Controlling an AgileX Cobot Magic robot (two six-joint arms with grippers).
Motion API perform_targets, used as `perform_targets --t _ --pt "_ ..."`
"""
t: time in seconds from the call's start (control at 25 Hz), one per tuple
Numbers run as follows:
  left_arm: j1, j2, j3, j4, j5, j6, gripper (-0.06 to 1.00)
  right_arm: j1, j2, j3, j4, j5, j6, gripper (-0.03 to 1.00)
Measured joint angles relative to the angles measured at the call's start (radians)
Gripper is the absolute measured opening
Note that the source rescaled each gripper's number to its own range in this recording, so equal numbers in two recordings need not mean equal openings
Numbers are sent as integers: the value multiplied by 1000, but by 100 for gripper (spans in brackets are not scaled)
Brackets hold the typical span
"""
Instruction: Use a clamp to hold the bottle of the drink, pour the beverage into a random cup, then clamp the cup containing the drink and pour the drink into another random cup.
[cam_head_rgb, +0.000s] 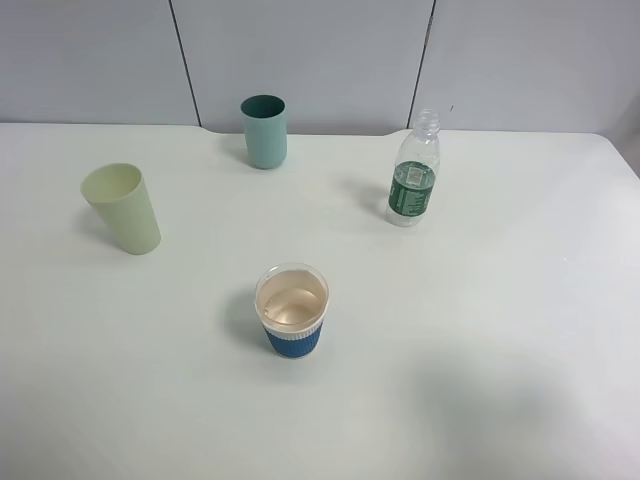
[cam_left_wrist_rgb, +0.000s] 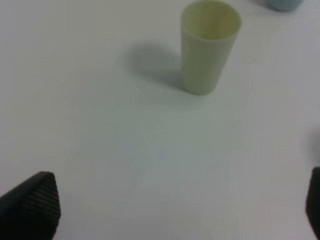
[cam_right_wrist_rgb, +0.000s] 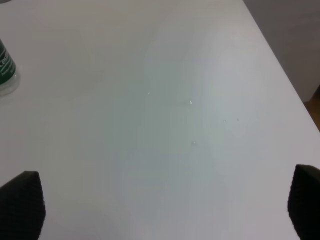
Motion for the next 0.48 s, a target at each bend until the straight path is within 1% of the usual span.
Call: perform_targets --t 0.48 --pt "0 0 0 0 0 0 100 0 0 0 0 0 0 97"
